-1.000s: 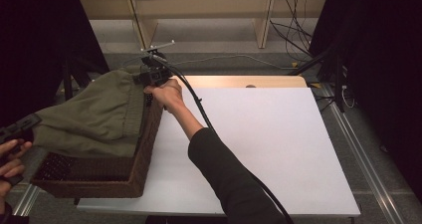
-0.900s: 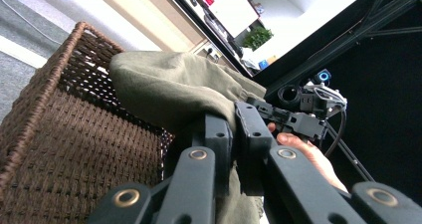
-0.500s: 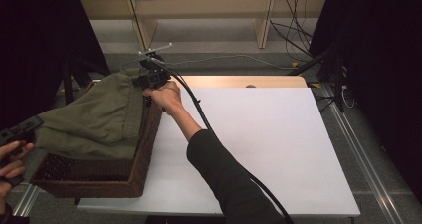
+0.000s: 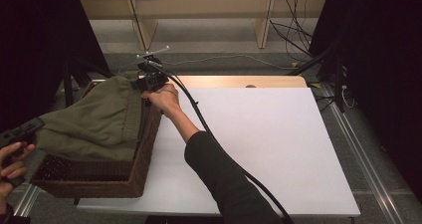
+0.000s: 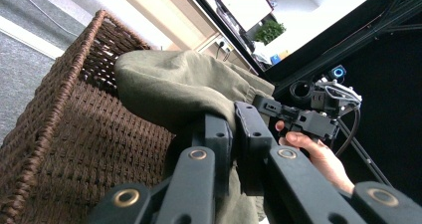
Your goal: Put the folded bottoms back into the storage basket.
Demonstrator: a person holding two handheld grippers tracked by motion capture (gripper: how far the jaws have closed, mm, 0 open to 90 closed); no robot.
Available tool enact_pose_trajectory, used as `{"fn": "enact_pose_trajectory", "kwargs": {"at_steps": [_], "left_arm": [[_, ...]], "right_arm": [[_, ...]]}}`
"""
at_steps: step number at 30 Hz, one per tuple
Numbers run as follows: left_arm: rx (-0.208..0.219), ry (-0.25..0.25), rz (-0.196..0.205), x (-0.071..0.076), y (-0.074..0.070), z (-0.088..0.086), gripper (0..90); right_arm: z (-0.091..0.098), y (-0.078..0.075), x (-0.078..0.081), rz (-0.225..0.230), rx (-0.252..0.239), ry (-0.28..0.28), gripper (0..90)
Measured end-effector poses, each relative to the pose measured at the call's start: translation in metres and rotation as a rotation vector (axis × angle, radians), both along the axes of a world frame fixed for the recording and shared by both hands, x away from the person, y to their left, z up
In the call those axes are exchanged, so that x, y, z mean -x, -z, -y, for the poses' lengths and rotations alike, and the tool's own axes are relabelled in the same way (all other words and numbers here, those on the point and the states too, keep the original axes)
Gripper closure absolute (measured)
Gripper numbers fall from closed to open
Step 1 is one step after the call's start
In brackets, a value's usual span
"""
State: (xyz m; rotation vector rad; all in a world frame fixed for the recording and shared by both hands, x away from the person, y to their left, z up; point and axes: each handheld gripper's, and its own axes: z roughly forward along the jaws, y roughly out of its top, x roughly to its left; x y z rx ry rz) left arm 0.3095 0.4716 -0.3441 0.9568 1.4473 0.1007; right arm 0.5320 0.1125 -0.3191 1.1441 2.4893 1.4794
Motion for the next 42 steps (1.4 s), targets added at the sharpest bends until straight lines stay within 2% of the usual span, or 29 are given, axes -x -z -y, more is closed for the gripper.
{"fn": "enact_pose_trajectory", "kwargs": {"at_steps": [15, 17, 18, 19, 20, 21, 23, 24, 26, 27, 31, 35, 42], "left_arm": [[-0.007, 0.004, -0.011, 0.0, 0.001, 0.0, 84.7], [-0.028, -0.001, -0.026, 0.0, 0.0, 0.002, 84.0], [-0.038, -0.002, -0.035, -0.001, 0.0, 0.003, 78.7], [-0.059, -0.003, -0.071, -0.002, -0.002, 0.003, 62.3], [-0.119, -0.005, -0.134, -0.004, -0.004, 0.006, 41.2], [-0.238, -0.038, -0.218, -0.007, -0.005, 0.01, 19.2], [-0.222, -0.031, -0.208, -0.008, -0.005, 0.011, 19.7], [-0.227, -0.037, -0.211, -0.008, -0.006, 0.012, 18.1], [-0.277, -0.053, -0.229, -0.009, -0.008, 0.016, 17.7], [-0.274, -0.034, -0.224, -0.01, -0.009, 0.019, 17.8], [-0.288, -0.013, -0.218, -0.012, -0.01, 0.026, 18.8], [-0.303, -0.005, -0.218, -0.015, -0.01, 0.031, 19.2], [-0.315, 0.007, -0.207, -0.019, -0.01, 0.039, 19.4]], "right_arm": [[-0.004, 0.005, 0.0, -0.004, 0.01, -0.003, 79.6], [-0.005, 0.005, 0.0, -0.007, 0.011, 0.0, 79.1], [-0.005, 0.006, -0.001, -0.009, 0.011, 0.002, 77.4], [-0.005, 0.007, -0.001, -0.006, 0.009, 0.005, 73.6], [-0.005, 0.007, -0.002, -0.006, 0.005, 0.006, 65.4], [-0.004, 0.008, -0.006, -0.04, -0.011, 0.021, 51.1], [-0.002, 0.007, -0.006, -0.043, -0.017, 0.028, 50.9], [0.0, 0.005, -0.006, -0.036, -0.019, 0.027, 50.0], [0.002, 0.002, -0.005, -0.028, -0.027, 0.028, 48.2], [0.005, -0.003, -0.004, -0.015, -0.048, 0.022, 48.0], [0.008, -0.009, -0.002, -0.009, -0.068, 0.009, 44.3], [0.011, -0.012, -0.001, -0.006, -0.06, 0.0, 40.9], [0.018, -0.019, 0.003, 0.024, -0.054, -0.014, 35.1]]}}
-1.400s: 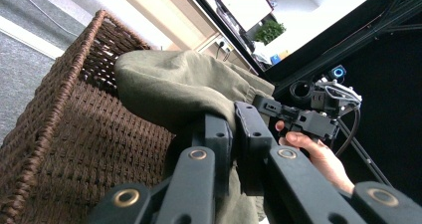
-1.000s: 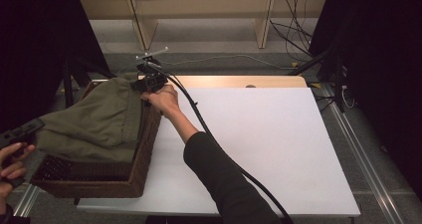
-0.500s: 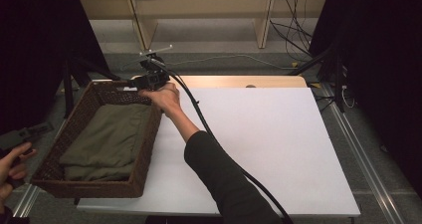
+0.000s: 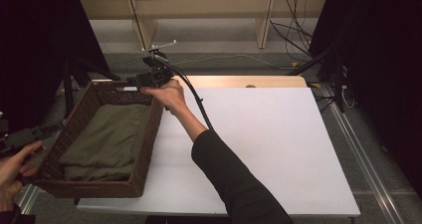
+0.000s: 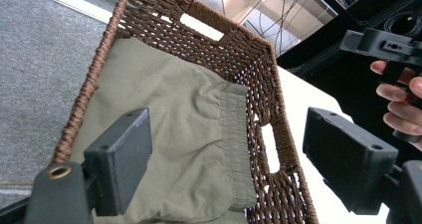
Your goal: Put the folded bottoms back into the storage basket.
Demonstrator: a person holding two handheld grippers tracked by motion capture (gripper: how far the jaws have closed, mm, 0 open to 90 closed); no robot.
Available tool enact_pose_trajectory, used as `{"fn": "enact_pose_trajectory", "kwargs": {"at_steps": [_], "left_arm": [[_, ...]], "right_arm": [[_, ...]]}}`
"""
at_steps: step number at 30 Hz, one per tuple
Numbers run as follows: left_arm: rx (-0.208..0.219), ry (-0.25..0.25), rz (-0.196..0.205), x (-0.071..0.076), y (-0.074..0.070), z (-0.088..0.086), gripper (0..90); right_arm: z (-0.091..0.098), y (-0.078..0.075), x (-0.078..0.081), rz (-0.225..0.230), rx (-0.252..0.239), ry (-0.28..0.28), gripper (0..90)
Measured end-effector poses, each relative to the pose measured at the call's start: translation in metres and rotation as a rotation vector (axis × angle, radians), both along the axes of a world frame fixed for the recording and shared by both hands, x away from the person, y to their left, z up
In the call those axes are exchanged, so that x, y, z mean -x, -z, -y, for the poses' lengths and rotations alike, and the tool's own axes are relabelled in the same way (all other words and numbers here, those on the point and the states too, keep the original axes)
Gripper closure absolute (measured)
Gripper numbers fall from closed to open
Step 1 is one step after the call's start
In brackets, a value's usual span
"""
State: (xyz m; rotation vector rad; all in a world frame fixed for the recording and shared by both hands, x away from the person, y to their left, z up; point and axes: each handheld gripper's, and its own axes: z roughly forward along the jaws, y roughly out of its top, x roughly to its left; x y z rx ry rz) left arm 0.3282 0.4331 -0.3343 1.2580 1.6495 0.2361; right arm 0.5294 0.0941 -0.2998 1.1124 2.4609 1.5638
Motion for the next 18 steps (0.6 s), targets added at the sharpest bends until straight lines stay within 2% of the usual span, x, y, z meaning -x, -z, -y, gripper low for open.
{"fn": "enact_pose_trajectory", "kwargs": {"at_steps": [4, 18], "left_arm": [[-0.004, 0.019, -0.004, -0.004, 0.001, 0.007, 19.4], [0.002, 0.047, 0.032, -0.01, -0.001, 0.025, 19.8]], "right_arm": [[0.005, -0.003, 0.0, 0.013, 0.004, 0.003, 32.6], [0.023, -0.007, 0.002, 0.021, -0.005, 0.012, 29.6]]}}
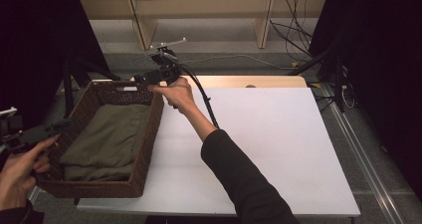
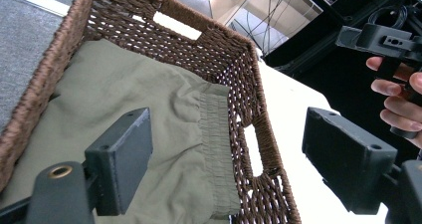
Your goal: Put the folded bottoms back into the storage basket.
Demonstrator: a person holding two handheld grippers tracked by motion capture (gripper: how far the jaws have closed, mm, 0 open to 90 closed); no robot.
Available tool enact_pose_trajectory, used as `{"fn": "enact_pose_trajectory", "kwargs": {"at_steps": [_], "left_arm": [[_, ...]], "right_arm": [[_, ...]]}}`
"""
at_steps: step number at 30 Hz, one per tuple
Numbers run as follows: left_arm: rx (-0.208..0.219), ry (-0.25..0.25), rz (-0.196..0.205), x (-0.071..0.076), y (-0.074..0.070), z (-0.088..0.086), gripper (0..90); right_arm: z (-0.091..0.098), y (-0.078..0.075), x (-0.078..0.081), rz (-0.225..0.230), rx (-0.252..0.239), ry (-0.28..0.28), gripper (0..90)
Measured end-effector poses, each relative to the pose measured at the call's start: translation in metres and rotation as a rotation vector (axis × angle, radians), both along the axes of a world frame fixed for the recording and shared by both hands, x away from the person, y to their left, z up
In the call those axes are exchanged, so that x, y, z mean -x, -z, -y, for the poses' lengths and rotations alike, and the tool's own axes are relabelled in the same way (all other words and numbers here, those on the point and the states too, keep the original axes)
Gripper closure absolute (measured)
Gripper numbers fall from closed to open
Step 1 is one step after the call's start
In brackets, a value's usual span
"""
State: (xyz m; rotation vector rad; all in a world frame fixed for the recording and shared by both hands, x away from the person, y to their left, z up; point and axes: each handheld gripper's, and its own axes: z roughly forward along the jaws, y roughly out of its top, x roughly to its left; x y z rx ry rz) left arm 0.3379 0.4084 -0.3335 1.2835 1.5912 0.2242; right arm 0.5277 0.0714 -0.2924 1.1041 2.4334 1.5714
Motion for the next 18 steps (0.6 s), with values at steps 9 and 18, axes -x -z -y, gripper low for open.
{"fn": "enact_pose_trajectory", "kwargs": {"at_steps": [9, 18], "left_arm": [[-0.011, 0.014, 0.043, 0.0, -0.008, 0.012, 19.8], [-0.014, 0.039, 0.073, -0.004, -0.009, 0.032, 19.9]], "right_arm": [[0.014, -0.004, 0.002, 0.012, -0.003, 0.008, 28.6], [0.026, -0.004, 0.008, 0.028, -0.005, 0.01, 27.8]]}}
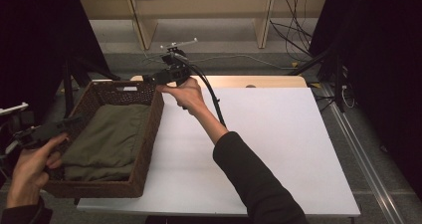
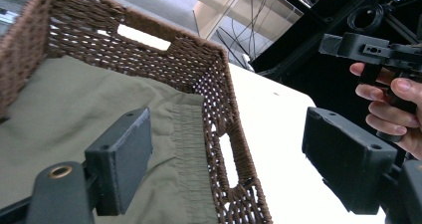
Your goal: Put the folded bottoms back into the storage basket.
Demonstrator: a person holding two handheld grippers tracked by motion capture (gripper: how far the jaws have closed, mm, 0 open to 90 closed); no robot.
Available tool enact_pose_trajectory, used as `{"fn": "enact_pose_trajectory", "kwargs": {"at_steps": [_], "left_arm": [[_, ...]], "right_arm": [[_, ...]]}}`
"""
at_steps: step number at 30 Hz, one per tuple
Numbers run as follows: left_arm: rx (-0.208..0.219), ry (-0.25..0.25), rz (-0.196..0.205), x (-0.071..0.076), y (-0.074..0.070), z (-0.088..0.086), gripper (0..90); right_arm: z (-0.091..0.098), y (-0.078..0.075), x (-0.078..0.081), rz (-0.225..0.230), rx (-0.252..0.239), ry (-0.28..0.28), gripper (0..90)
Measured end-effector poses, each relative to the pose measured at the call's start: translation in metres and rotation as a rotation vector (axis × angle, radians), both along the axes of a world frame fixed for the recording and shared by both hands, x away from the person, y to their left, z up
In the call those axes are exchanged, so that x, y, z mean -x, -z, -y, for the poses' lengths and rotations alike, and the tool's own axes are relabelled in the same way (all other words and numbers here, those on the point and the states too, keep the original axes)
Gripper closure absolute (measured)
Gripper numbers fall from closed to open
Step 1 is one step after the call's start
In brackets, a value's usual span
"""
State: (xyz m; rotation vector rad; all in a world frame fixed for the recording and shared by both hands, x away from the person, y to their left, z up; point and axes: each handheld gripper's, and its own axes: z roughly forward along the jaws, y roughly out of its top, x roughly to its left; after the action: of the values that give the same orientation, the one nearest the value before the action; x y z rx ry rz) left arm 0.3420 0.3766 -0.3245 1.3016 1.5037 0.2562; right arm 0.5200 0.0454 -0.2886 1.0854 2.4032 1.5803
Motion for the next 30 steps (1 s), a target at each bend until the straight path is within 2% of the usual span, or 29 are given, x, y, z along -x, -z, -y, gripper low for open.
{"fn": "enact_pose_trajectory", "kwargs": {"at_steps": [10, 11, 20, 25, 30], "left_arm": [[-0.009, 0.036, 0.024, -0.004, 0.0, 0.021, 19.8], [-0.01, 0.039, 0.028, -0.004, 0.0, 0.024, 19.8], [-0.009, 0.072, 0.042, -0.007, 0.0, 0.043, 19.8], [0.0, 0.088, 0.056, -0.008, 0.001, 0.051, 19.7], [-0.003, 0.116, 0.059, -0.01, 0.002, 0.064, 19.7]], "right_arm": [[0.017, -0.004, 0.013, 0.033, 0.004, -0.012, 27.6], [0.023, -0.005, 0.015, 0.047, 0.009, -0.008, 27.6], [0.037, -0.005, 0.022, 0.067, 0.002, 0.001, 27.3], [0.045, -0.003, 0.028, 0.082, 0.023, 0.0, 27.1], [0.05, 0.001, 0.031, 0.083, 0.019, -0.001, 27.1]]}}
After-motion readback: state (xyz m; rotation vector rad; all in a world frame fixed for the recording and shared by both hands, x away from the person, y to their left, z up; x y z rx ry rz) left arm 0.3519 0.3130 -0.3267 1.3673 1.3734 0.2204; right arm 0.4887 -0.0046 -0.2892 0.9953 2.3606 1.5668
